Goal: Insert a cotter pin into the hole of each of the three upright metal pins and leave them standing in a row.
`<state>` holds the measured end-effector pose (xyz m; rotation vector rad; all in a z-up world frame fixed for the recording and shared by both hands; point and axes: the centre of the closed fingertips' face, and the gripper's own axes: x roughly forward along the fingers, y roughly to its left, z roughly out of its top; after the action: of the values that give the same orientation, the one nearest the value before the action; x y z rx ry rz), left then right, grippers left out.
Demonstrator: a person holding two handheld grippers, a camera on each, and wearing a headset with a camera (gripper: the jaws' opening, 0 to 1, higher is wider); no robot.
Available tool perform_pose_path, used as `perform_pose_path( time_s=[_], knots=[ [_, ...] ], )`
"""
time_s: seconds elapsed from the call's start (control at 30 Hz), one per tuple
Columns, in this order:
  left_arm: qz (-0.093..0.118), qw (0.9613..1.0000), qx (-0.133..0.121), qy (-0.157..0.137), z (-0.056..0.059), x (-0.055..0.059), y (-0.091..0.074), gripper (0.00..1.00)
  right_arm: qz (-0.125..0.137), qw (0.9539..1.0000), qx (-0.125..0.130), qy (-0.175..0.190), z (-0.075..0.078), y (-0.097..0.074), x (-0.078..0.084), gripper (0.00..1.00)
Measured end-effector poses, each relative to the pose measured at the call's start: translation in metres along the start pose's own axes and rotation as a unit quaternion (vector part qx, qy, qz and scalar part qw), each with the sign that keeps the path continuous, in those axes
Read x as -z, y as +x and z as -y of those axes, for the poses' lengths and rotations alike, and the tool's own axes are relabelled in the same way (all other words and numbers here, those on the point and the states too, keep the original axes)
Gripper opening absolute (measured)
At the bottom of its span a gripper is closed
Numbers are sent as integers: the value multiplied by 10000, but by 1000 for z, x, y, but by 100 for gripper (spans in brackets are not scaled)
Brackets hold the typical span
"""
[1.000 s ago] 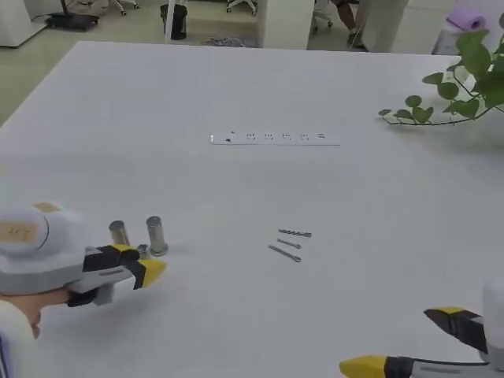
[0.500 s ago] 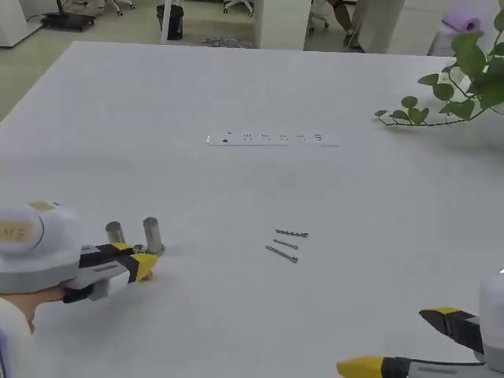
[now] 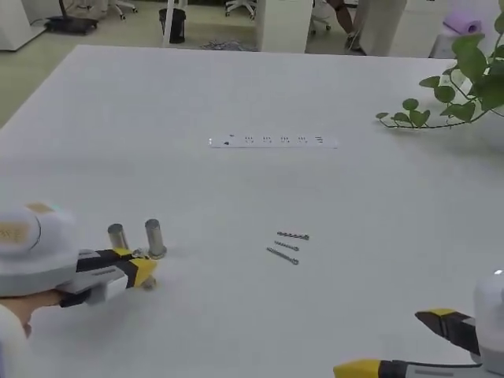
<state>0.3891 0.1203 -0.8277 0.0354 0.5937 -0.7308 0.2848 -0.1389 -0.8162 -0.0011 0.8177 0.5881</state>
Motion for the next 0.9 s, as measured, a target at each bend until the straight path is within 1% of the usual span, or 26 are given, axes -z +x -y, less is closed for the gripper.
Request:
perform_pose_path(
  time_s=[0.03, 0.13, 0.17, 0.2, 0.27, 0.33, 0.37, 0.43, 0.5, 0.53, 0.6, 0.73, 0.77, 0.8, 0.83, 0.9],
  knots=[
    [-2, 9999, -19, 170, 1, 0, 0, 7, 2, 10000, 0, 2, 0, 0, 0, 97],
    [-14, 9998, 26, 209, 8, 0, -1, 7, -6, 10000, -12, 3, 0, 0, 1, 97],
    [-16, 9995, 27, 311, 9, 0, -1, 7, -9, 10000, -14, 1, 0, 0, 2, 97],
    [-6, 9991, 48, 432, 13, -1, -2, 7, -4, 10000, -19, -16, -1, 0, 2, 97],
    [41, 9985, 120, 526, 20, -2, -3, 7, -18, 10000, -33, -33, -2, 1, 2, 97],
    [94, 9985, 190, 505, 26, -4, -4, 7, -33, 10000, -42, -56, -2, 1, 3, 97],
    [101, 9985, 203, 504, 27, -4, -4, 7, -38, 10000, -44, -68, -3, 1, 3, 97],
    [136, 9980, 284, 549, 34, -5, -5, 7, -37, 10000, -48, -74, -3, 1, 3, 97],
    [163, 9972, 378, 626, 41, -6, -5, 7, -21, 10000, -77, -54, -5, 1, 3, 97],
    [175, 9963, 435, 713, 46, -7, -6, 7, -21, 9999, -86, -57, -5, 1, 3, 97],
    [178, 9951, 505, 830, 51, -7, -6, 7, -38, 9999, -96, -71, -6, 1, 4, 97],
    [187, 9941, 664, 834, 62, -6, -6, 7, -19, 9999, -125, -73, -8, 1, 4, 97],
    [237, 9947, 724, 698, 65, -7, -6, 7, -14, 9999, -130, -71, -8, 1, 4, 97],
    [308, 9944, 781, 642, 68, -8, -7, 7, -11, 9999, -133, -72, -8, 1, 4, 97],
    [342, 9935, 851, 669, 71, -9, -7, 7, -12, 9999, -135, -80, -9, 1, 4, 97],
    [339, 9927, 912, 718, 77, -9, -7, 7, -18, 9999, -140, -87, -9, 1, 4, 97]
  ],
)
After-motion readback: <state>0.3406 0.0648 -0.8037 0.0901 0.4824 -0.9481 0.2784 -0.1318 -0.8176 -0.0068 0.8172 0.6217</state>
